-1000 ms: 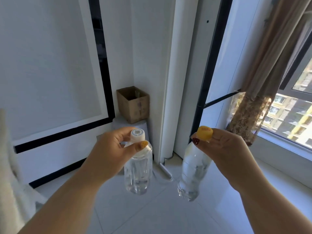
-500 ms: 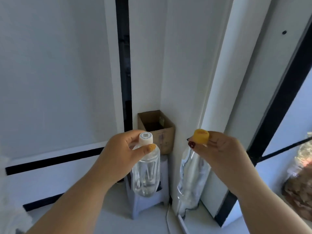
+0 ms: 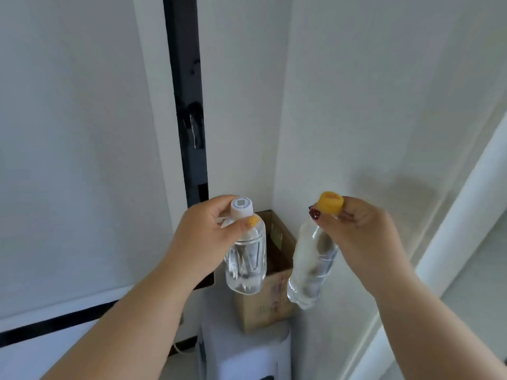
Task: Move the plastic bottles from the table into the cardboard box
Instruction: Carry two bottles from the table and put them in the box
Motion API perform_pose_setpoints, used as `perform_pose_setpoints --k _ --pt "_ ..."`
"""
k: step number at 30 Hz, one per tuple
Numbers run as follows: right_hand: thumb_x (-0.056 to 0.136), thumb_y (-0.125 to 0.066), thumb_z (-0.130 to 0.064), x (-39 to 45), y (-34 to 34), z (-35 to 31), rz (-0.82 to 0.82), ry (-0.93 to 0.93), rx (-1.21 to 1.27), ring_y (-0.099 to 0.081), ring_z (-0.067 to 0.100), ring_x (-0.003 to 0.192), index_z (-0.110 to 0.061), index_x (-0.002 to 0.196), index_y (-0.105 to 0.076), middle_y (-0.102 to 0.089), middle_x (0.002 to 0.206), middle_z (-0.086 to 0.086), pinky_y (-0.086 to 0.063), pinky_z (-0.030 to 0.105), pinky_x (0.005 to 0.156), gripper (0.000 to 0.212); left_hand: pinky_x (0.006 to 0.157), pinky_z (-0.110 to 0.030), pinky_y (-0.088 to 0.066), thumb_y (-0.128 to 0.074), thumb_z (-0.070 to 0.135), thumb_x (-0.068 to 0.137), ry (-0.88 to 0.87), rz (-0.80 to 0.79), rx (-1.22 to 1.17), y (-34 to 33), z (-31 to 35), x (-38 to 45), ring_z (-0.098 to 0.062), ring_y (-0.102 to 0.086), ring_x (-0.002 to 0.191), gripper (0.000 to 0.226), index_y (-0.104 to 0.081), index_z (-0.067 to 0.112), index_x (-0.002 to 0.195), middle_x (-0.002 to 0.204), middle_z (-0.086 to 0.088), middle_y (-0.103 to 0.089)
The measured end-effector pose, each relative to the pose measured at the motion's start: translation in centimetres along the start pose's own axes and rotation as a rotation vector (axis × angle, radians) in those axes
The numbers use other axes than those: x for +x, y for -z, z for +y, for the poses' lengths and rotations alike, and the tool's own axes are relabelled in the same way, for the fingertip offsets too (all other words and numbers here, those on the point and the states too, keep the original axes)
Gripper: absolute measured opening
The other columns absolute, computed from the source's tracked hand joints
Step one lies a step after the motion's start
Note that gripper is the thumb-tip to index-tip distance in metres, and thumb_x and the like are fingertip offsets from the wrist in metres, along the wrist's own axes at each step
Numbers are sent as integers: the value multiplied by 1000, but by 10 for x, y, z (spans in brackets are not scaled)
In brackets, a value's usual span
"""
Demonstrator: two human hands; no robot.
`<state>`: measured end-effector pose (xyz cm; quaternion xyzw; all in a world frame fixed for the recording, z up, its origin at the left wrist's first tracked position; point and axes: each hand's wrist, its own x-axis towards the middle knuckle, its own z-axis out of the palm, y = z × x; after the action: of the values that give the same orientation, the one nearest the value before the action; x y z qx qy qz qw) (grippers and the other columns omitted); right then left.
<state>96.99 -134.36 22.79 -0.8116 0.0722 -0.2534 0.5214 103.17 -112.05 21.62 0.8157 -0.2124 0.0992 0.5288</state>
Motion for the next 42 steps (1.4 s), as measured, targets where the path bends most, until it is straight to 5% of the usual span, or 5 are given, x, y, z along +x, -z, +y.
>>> perform_pose_setpoints --k 10,16,23,27,42 --pt "82 -74 -28 184 -104 83 -44 -94 9 -71 16 90 -20 93 -75 -77 89 -2 -54 33 84 13 80 -12 -45 -78 35 80 138 -100 77 -46 -111 172 17 -62 91 19 -70 44 95 91 29 -70" --pt "81 -73 -20 251 -160 186 -140 -215 -74 -71 17 81 -21 81 -72 -75 80 -1 -56 36 74 2 76 -18 -54 -83 34 72 340 -148 147 -104 -194 230 6 -67 85 22 -72 42 89 89 21 -74" --pt "80 -74 -21 277 -223 293 -276 -255 -274 -65 13 73 -18 82 -67 -68 76 -5 -54 32 67 8 90 -33 -55 -78 37 72 502 -245 394 -157 -287 255 -10 -68 94 27 -72 35 98 95 13 -75" --pt "83 -72 -18 284 -247 323 -354 -255 -354 -61 17 74 -23 79 -62 -64 77 -4 -44 28 64 12 101 -28 -36 -66 43 79 453 -264 615 -172 -327 263 -12 -66 97 15 -70 36 93 91 11 -76" --pt "87 -62 -7 303 -285 363 -338 -221 -446 -62 32 78 -5 85 -64 -70 84 13 -45 35 66 3 112 -30 -17 -47 5 83 416 -498 1081 -182 -370 275 -18 -65 82 27 -60 26 72 73 6 -68"
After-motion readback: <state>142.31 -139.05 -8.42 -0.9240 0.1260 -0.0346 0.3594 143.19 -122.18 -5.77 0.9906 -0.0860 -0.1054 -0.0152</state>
